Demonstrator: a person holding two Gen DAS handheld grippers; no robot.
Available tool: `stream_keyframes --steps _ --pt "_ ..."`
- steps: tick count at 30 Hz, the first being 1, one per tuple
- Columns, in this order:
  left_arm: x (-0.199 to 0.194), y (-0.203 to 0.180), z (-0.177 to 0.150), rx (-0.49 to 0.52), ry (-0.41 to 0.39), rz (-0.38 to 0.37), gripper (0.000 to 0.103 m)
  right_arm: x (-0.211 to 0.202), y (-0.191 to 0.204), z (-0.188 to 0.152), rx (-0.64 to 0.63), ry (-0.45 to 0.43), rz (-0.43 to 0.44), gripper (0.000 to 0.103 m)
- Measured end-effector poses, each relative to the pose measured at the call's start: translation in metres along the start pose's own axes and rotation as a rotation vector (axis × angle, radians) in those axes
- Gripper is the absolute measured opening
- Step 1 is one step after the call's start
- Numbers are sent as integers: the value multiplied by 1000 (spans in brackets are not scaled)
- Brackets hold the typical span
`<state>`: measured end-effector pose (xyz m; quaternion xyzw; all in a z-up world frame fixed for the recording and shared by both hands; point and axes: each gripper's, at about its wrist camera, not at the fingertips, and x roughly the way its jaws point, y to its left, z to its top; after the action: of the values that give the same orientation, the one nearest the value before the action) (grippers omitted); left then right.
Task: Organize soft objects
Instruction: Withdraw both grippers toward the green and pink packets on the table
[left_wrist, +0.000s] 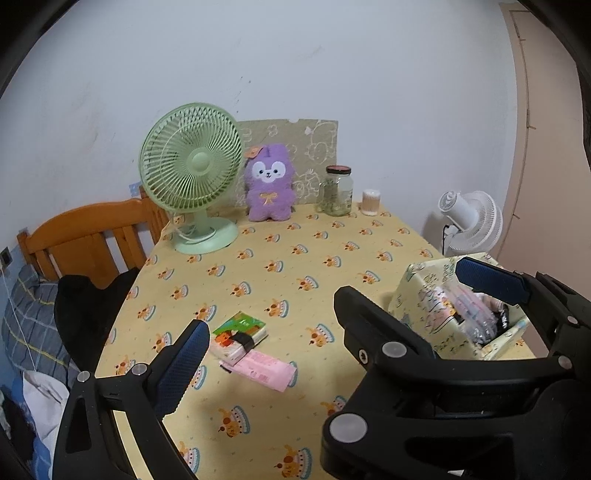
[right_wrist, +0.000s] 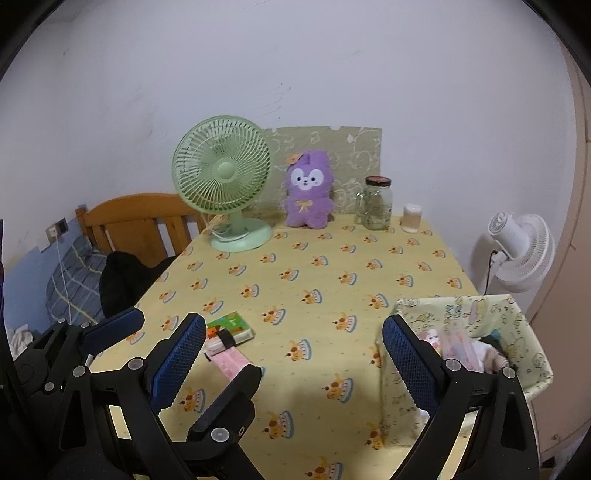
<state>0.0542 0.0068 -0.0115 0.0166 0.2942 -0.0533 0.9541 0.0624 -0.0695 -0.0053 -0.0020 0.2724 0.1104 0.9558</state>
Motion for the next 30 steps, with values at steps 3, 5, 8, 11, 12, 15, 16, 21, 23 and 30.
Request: stream_keyframes --steps 3,5,8,11,12,15,16,21,23,30 --pt "7 6 -5 -5 14 6 99 9 3 -4 1 13 18 98" --pt "12 10 -8 -10 21 6 99 16 5 -7 0 24 34 98" --pt "19 15 -14 -16 31 10 99 26 8 -12 -7 31 46 98" --pt "28 20 -20 -19 48 19 99 35 11 -18 -12 39 57 98" --pt "31 22 -22 -21 55 24 99 39 12 -19 -13 44 62 98" --pt "41 29 -29 -33 81 39 99 52 13 -26 -15 67 80 98" --pt "44 31 -31 -37 90 44 99 57 14 -27 -15 78 87 98" --pt "60 40 -42 -52 132 61 99 77 18 -36 -14 119 107 98" --pt "66 43 -46 -59 150 63 99 86 19 -40 -14 139 113 98" --pt "81 56 -58 -93 198 66 99 111 27 -49 -33 194 149 95"
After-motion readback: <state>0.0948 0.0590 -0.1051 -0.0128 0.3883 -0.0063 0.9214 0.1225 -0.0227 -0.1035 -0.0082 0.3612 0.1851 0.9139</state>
